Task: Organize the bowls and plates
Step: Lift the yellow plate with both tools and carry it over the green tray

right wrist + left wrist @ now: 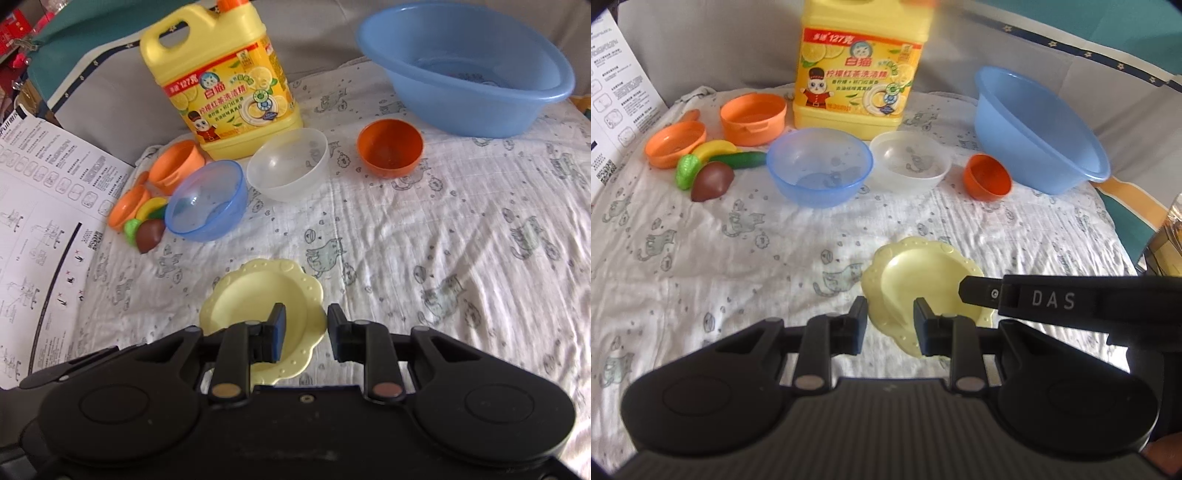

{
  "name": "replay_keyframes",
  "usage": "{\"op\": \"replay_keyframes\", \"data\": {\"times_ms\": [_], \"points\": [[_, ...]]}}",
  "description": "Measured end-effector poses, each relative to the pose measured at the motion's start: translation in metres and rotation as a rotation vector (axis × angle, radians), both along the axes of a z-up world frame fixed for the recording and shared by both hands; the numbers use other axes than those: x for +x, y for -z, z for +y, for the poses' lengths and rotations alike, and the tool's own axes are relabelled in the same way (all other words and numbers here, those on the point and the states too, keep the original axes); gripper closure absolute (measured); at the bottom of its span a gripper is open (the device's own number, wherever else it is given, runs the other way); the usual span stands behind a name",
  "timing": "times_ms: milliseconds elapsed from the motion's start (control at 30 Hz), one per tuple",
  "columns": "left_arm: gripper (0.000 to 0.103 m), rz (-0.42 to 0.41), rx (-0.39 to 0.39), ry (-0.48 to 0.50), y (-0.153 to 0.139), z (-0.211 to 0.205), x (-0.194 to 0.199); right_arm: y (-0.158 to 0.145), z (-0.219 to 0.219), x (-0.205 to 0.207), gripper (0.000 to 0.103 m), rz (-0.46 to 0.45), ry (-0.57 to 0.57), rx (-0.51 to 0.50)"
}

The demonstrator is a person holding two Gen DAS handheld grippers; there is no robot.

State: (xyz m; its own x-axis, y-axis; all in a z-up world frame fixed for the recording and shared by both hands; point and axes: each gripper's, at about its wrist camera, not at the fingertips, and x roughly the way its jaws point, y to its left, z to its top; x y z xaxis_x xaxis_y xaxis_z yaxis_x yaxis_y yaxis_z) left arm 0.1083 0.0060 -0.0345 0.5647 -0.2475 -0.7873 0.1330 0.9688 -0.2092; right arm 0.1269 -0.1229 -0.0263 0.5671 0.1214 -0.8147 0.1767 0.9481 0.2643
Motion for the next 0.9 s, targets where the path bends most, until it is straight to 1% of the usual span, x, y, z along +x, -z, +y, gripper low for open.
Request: {"op": "replay_keyframes", "data": {"times_ms": [333, 467, 900], "points": [[0.077, -0.017, 0.01, 0.052, -0.022, -0.028, -0.036, -0.029, -0.017, -0.061, 0.078, -0.041, 0.042, 0.005], [0.077, -0.029, 0.012, 0.085, -0.029, -0.043, -0.052, -0.035, -0.028, -0.084, 0.078, -0.058, 0.07, 0.003], [0.077, -0.011, 0.032, 0.198, -0.034, -0.084, -0.096, -0.039, -0.062, -0.163, 0.078, -0.081, 0.156, 0.027]]}}
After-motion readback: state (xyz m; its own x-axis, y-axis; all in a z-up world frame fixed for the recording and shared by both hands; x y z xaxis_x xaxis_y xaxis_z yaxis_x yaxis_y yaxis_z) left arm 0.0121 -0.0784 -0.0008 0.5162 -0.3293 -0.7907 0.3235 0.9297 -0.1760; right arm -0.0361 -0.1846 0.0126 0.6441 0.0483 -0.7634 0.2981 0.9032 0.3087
